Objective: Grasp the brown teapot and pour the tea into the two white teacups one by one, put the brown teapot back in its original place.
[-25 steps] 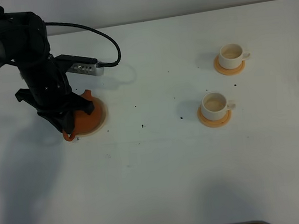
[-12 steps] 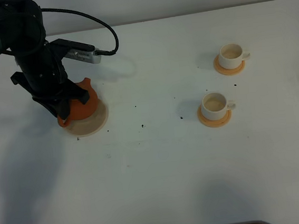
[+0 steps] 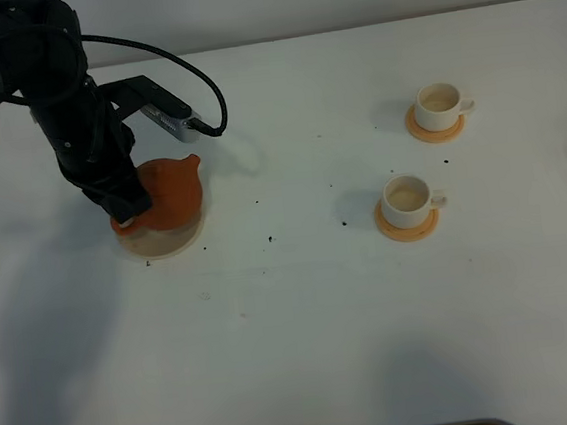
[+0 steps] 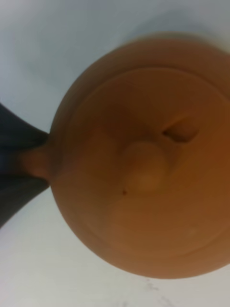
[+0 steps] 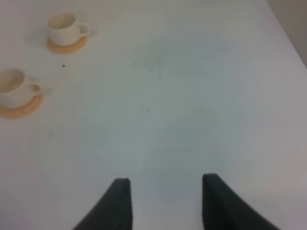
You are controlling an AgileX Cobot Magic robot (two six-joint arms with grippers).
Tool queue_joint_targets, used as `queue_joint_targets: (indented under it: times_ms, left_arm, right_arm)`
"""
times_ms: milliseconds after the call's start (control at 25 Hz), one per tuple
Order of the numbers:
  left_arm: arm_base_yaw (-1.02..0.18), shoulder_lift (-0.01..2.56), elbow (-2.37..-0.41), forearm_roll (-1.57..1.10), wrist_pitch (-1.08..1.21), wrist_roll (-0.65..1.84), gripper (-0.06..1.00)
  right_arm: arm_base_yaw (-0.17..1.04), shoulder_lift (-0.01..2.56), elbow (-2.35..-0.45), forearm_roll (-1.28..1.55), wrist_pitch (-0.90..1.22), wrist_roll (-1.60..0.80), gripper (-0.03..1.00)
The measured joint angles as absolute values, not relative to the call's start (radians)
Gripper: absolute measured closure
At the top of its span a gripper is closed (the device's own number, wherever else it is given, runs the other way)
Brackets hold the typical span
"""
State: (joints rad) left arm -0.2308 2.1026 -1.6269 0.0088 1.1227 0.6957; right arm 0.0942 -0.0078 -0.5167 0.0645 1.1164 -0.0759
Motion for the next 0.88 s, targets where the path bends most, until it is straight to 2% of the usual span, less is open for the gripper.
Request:
queue_joint_targets:
  times_ms: [280, 560, 720, 880]
  left_arm:
    - [-0.231, 2.103, -1.627, -0.071, 1.006, 0.942, 0.8]
    - [-0.245, 2.104, -1.631, -0.096, 0.885, 0.95, 0.8]
    - [-0.284, 2.138, -1.717, -0.091, 0.887, 0.95, 0.8]
    - [-0.332, 2.226, -1.899, -0.084, 0.957, 0.949, 0.8]
  right_arm:
    - [0.094, -0.008, -0.517, 0.064, 1.116, -0.076, 0.59]
    - [0.094, -0.008, -0.517, 0.064, 1.116, -0.076, 0.59]
    - [0.094, -0.008, -0.517, 0.064, 1.116, -0.076, 0.59]
    - [0.094, -0.008, -0.517, 0.064, 1.116, -0.075, 0.59]
